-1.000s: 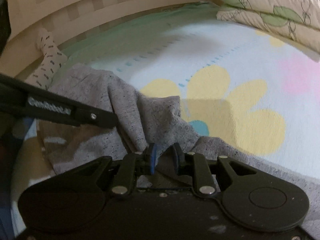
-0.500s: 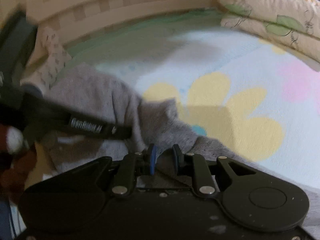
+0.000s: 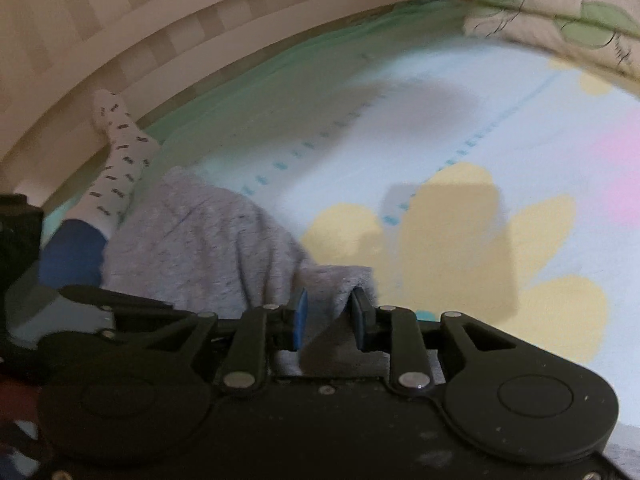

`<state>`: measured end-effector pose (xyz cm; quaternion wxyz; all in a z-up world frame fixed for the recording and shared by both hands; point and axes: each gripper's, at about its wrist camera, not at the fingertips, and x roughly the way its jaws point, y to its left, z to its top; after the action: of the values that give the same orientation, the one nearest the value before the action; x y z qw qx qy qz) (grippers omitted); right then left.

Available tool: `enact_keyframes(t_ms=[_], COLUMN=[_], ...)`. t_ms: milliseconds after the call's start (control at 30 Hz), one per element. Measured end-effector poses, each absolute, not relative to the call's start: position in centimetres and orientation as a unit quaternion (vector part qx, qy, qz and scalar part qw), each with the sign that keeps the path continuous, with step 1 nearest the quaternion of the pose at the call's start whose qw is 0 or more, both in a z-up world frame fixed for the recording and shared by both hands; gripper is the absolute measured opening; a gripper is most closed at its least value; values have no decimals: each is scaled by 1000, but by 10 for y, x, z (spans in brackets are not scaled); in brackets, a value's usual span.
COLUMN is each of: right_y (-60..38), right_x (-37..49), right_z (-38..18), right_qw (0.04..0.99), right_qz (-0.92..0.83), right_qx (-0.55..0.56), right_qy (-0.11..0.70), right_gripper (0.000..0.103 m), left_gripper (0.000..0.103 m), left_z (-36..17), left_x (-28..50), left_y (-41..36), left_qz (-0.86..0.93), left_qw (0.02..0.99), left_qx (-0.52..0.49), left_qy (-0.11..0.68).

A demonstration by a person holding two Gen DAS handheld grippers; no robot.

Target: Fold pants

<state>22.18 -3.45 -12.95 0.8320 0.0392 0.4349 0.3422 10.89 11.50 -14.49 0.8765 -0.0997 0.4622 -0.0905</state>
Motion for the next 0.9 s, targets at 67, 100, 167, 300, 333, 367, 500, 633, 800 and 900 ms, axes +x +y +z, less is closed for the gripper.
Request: enact_keyframes(t_ms=[67, 100, 167, 300, 333, 367, 500, 633, 800, 900], right_y=[-34, -34, -35, -38, -38, -40, -48, -37, -27, -27], right_x=[223, 224, 226, 229, 229, 228, 246, 266, 284, 287], right_z=[-129, -128, -129, -128, -125, -120, -100, -105, -138, -154], right_qw=[821, 819, 819, 829, 836, 849, 880, 885, 872, 870], right_qz=[357, 360, 356, 341, 337, 326, 290, 279, 267, 260], right_qx=[60, 66, 77, 77, 71, 65, 71, 33, 1, -11], right_qy=[441, 441, 444, 438, 427, 412, 369, 371, 409, 419], right_gripper=[27, 27, 27, 4, 4, 3, 2, 2, 2, 2], left_gripper=[12, 12, 12, 12, 12, 12, 12, 12, 12, 12], left_z=[-143, -142, -139, -137, -137, -136, -133, -133, -131, -130], left_x=[107, 107, 102, 87, 84, 81, 75, 70, 59, 48], left_y=[114, 114, 115, 113, 112, 111, 114, 122, 128, 133], left_qz=[-90, -90, -89, -93, -95, -96, -99, -108, -117, -121], left_qw=[876, 876, 876, 878, 878, 878, 869, 859, 851, 849], left_qx=[-97, -96, -88, -62, -52, -45, -41, -48, -46, -37], left_qy=[463, 464, 465, 466, 466, 467, 483, 499, 509, 512])
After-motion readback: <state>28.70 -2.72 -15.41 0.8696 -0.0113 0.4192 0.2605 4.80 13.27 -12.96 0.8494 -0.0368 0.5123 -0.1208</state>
